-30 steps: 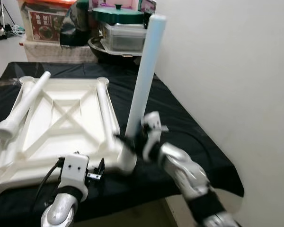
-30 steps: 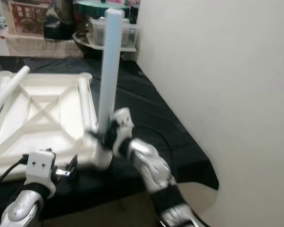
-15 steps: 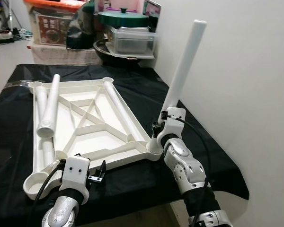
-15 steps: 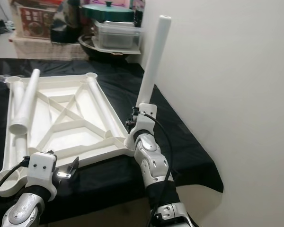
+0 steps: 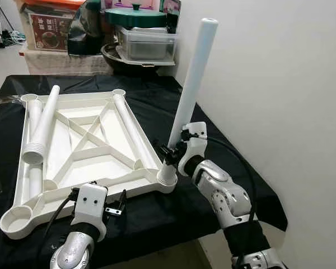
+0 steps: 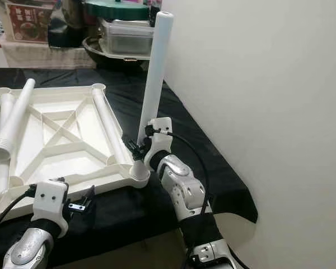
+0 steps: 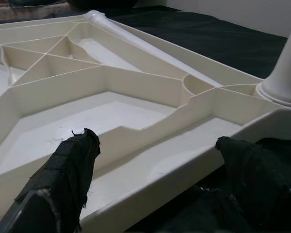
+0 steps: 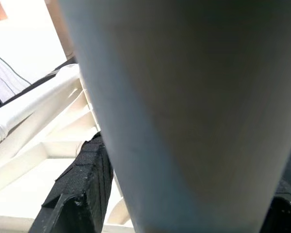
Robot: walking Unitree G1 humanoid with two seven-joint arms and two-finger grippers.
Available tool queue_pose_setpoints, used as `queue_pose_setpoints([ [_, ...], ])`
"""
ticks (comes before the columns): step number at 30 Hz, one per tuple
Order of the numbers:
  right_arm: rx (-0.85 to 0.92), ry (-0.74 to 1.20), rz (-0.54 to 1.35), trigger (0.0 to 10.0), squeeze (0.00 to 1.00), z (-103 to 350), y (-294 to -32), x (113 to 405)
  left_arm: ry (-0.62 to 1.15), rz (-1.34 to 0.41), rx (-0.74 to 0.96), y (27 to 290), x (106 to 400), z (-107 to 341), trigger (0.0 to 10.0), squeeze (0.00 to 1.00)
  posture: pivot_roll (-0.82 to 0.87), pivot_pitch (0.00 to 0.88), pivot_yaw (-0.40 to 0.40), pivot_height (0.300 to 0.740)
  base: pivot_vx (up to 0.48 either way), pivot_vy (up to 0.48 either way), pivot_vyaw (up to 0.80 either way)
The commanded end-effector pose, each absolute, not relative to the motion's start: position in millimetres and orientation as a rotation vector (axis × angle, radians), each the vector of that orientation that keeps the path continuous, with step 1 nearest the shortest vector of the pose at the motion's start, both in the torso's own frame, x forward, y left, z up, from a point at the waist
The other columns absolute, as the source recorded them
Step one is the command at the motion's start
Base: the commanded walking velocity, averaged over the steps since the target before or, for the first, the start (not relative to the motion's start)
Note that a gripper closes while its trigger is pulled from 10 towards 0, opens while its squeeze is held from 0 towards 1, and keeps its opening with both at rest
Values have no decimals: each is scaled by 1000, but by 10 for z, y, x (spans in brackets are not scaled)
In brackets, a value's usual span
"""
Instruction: Building children table
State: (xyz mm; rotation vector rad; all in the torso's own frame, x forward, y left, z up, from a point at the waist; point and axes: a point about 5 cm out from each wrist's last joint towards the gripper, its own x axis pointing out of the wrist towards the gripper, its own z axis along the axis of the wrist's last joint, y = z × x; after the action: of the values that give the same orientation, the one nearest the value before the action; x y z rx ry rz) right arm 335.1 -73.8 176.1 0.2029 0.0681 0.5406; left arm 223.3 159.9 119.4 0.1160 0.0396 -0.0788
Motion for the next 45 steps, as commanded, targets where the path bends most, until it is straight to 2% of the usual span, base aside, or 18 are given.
queue_pose_setpoints([
  [1, 159, 40, 485, 10000, 1000, 1764, -870, 3348, 50, -86, 127, 1610, 2219, 1181, 10000, 0, 159, 0, -166, 740, 0, 0, 0],
  [5, 161, 58, 401, 10000, 1000, 1669, -1102, 3227, 58, -87, 125, 1612, 2200, 1169, 10000, 0, 130, 0, -155, 740, 0, 0, 0],
  [11, 121, 80, 359, 10000, 1000, 1586, -1211, 3091, 63, -90, 124, 1609, 2183, 1164, 10000, 0, 118, 0, -155, 740, 0, 0, 0],
  [12, 116, 96, 348, 10000, 1000, 1547, -1266, 2990, 65, -87, 124, 1617, 2176, 1163, 10000, 0, 112, 0, -153, 740, 0, 0, 0],
  [18, 115, 101, 359, 10000, 1000, 1541, -1286, 2886, 67, -83, 124, 1624, 2169, 1161, 10000, 0, 103, 0, -152, 740, 0, 0, 0],
  [19, 81, 117, 378, 10000, 341, 1543, -1298, 2809, 69, -81, 123, 1627, 2159, 1156, 10000, 0, 91, 0, -149, 740, 0, 0, 0],
  [20, 110, 193, 437, 10000, 0, 1507, -1299, 2716, 71, -77, 123, 1630, 2150, 1152, 10000, 0, 88, 0, -151, 740, 0, 0, 0],
  [22, 132, 249, 484, 10000, 0, 1482, -1294, 2645, 73, -75, 122, 1633, 2143, 1149, 10000, 0, 86, 0, -151, 740, 0, 0, 0],
  [23, 20, 314, 442, 10000, 0, 1404, -1407, 2586, 77, -63, 120, 1646, 2135, 1140, 10000, 0, 82, 0, -149, 740, 0, 0, 0],
  [24, 20, 314, 442, 10000, 0, 1404, -1407, 2586, 77, -63, 120, 1646, 2135, 1140, 10000, 0, 82, 0, -149, 740, 0, 0, 0],
  [25, -42, 380, 343, 10000, 0, 1324, -1550, 2565, 81, -49, 117, 1664, 2129, 1132, 10000, 0, 79, 0, -152, 740, 0, 0, 0],
  [31, -17, 488, 342, 10000, 0, 1219, -1602, 2535, 84, -26, 121, 1699, 2126, 1127, 10000, 0, 78, 0, -150, 740, 0, 0, 0],
  [33, -22, 460, 368, 10000, 0, 1205, -1599, 2525, 87, -8, 130, 1727, 2126, 1121, 10000, 0, 76, 0, -144, 740, 0, 0, 0],
  [35, -48, 319, 390, 10000, 0, 1260, -1591, 2472, 83, 45, 144, 1788, 2109, 1142, 10000, 0, 77, 0, -134, 740, 0, 0, 0],
  [38, -55, 242, 414, 10000, 0, 1330, -1527, 2417, 65, 65, 138, 1773, 2052, 1200, 10000, 0, 80, 0, -129, 740, 0, 0, 0],
  [45, -28, 186, 446, 10000, 0, 1419, -1353, 2409, 30, 30, 177, 1654, 1961, 1325, 10000, 0, 97, 0, -126, 740, 0, 0, 0],
])
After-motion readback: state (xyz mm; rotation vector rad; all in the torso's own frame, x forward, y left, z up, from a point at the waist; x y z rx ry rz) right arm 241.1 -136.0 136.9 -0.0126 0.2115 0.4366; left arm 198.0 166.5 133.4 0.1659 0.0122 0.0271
